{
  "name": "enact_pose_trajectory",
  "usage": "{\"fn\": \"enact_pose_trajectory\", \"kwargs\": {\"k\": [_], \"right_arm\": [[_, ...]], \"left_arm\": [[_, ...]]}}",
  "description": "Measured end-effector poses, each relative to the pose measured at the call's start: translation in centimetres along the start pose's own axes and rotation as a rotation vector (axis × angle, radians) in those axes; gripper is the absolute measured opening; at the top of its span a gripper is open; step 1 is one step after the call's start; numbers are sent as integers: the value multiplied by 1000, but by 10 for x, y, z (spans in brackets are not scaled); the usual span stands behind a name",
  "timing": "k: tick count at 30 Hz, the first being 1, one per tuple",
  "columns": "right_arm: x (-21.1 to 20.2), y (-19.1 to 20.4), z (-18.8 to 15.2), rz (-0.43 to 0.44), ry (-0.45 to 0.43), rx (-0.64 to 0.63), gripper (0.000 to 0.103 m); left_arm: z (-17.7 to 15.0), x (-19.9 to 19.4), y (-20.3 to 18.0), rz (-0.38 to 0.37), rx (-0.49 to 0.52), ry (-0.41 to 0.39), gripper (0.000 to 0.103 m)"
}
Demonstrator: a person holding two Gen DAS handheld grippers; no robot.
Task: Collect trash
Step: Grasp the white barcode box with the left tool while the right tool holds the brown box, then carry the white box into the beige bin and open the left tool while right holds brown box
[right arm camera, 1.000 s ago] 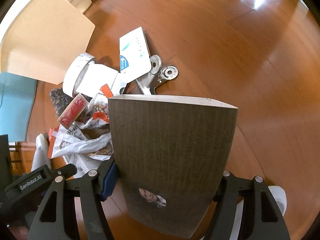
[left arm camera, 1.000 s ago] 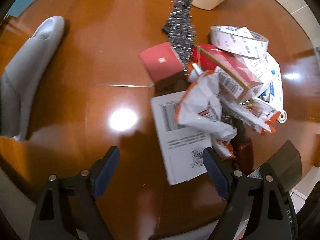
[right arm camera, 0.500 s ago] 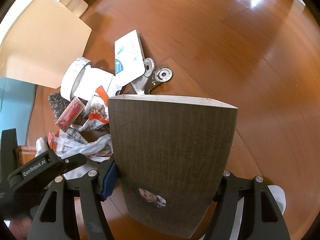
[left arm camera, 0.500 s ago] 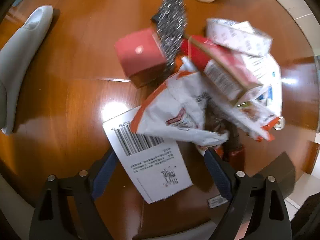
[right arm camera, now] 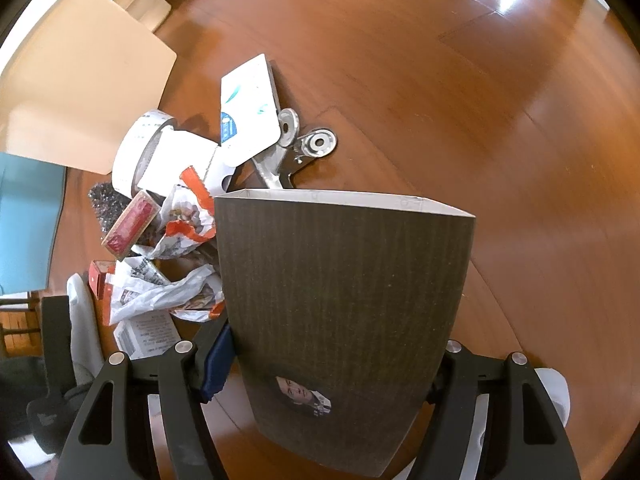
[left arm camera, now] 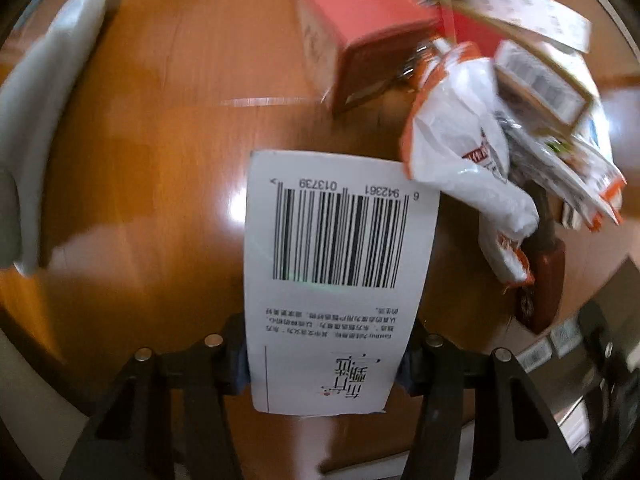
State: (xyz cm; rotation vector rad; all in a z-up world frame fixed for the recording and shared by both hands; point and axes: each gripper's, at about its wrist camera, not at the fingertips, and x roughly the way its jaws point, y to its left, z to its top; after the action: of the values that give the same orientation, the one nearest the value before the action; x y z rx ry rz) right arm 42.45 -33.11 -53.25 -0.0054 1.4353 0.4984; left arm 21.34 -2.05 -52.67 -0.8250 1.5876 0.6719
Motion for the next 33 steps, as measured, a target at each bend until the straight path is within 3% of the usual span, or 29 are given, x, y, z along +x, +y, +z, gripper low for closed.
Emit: {"fn": "enact_pose_trajectory", "kwargs": {"k": [3,6,10,12,15,18,22,24,26,29,33], "right_arm": [[-1,0,2,2,-9,4,74],[-3,0,4,7,-24,7,74],[-9,-7,9,25,-52,57,74],[-17,-12,14,42,-81,90,73],[-36,-21,23,60,-154,135,74],[-47,-27,28,54,-202,150,74],[-42,-27,30,63,-187,164,74],[-38,-25,32,74,-175,168,74],[-39,-21,34,73,-182,154,74],[-43,-17,37,63,-201,136,74],[-54,-23,48,63,-238,143,74]], "left_arm": [[-6,-26,-19,23,140,-78,53],[-11,-66,-43,-10,291,-159,53],[-9,-147,-78,-130,386,-247,53],[0,-199,-96,-185,448,-343,53],[33,-277,-109,-192,509,-553,53],[96,-326,-107,-129,473,-691,53],[173,-322,-105,-6,444,-661,53],[193,-308,-107,28,451,-623,53],[204,-282,-123,68,451,-605,53],[227,-256,-112,69,444,-520,55],[216,-269,-115,101,448,-529,73]]}}
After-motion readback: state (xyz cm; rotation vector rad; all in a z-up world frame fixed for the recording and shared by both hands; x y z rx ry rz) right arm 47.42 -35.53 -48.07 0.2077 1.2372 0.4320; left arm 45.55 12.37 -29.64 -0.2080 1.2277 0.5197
